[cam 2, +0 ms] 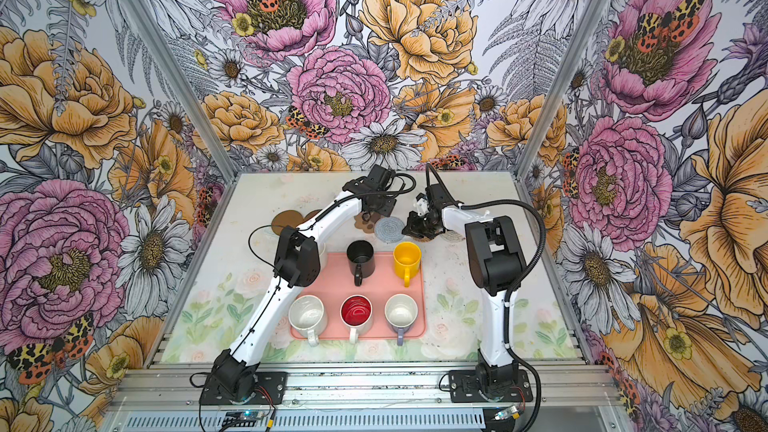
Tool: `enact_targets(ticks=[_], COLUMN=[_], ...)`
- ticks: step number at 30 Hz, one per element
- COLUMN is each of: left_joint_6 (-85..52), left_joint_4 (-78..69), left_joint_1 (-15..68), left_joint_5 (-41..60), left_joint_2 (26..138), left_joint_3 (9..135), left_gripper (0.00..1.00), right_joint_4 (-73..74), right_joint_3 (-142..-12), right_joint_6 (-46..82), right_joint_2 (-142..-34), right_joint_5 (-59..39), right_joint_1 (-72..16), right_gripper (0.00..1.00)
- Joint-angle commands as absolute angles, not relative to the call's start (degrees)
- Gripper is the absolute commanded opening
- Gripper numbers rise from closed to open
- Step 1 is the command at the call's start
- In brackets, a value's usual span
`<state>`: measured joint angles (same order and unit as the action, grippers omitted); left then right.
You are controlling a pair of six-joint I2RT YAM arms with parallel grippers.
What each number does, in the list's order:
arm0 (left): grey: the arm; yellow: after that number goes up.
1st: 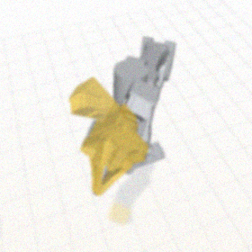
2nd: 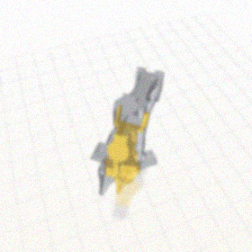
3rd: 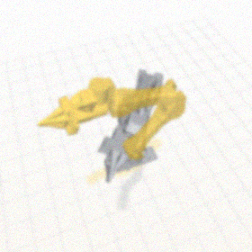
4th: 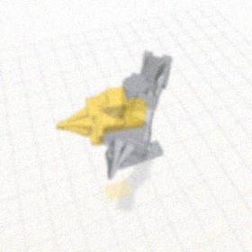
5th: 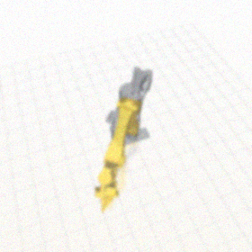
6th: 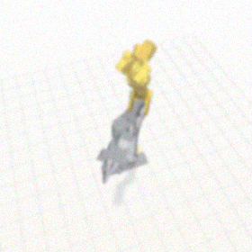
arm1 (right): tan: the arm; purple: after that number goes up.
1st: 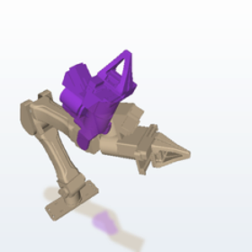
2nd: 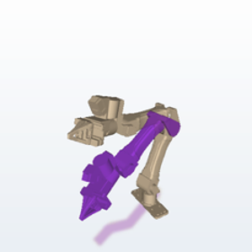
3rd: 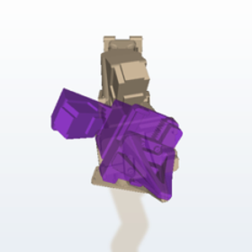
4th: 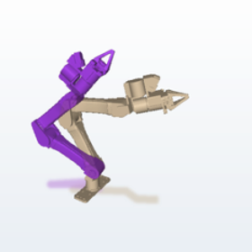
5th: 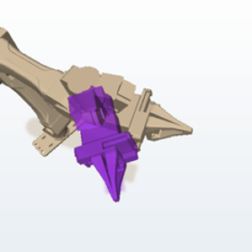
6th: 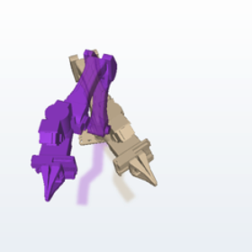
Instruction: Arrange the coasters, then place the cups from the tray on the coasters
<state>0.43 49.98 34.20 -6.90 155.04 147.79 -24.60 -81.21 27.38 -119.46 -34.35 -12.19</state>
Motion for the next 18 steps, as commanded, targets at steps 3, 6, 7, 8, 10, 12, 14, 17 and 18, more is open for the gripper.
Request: enact_targets(ticks=[3,6,7,8,10,12,14,17,18], left_joint_6=[2.5,2.9,2.9,2.9,2.8,2.7,2.6,2.5,2.5], left_joint_4=[49.6,49.6,49.6,49.7,49.6,49.6,49.6,49.6,49.6], left_joint_1=[34.5,34.5,34.5,34.5,34.5,34.6,34.5,34.3,34.3], left_joint_5=[-9.6,-10.2,-10.5,-10.7,-11.1,-11.2,-11.5,-11.6,-11.6], left_joint_2=[156.6,156.9,157.1,157.3,157.4,157.6,157.8,158.3,158.4], left_joint_3=[149.7,149.6,149.6,149.6,149.5,149.6,150.2,151.6,152.0], left_gripper=[0.63,0.63,0.63,0.63,0.63,0.63,0.63,0.62,0.62], right_joint_4=[-23.4,-23.3,-23.3,-23.3,-23.2,-23.2,-23.2,-23.1,-23.2], right_joint_3=[-80.3,-80.3,-80.2,-80.2,-80.2,-80.2,-80.2,-80.0,-79.8], right_joint_6=[27.4,27.6,27.5,27.5,27.6,27.7,27.7,27.7,27.7], right_joint_2=[-116.2,-116.3,-116.3,-116.3,-116.3,-116.4,-116.3,-116.3,-116.3], right_joint_5=[-35.1,-35.2,-35.2,-35.2,-35.2,-35.2,-35.4,-35.3,-35.4], right_joint_1=[-12.1,-12.1,-12.1,-12.1,-12.1,-12.1,-12.1,-12.1,-12.1], right_gripper=[0.04,0.04,0.04,0.04,0.04,0.04,0.04,0.04,0.04])
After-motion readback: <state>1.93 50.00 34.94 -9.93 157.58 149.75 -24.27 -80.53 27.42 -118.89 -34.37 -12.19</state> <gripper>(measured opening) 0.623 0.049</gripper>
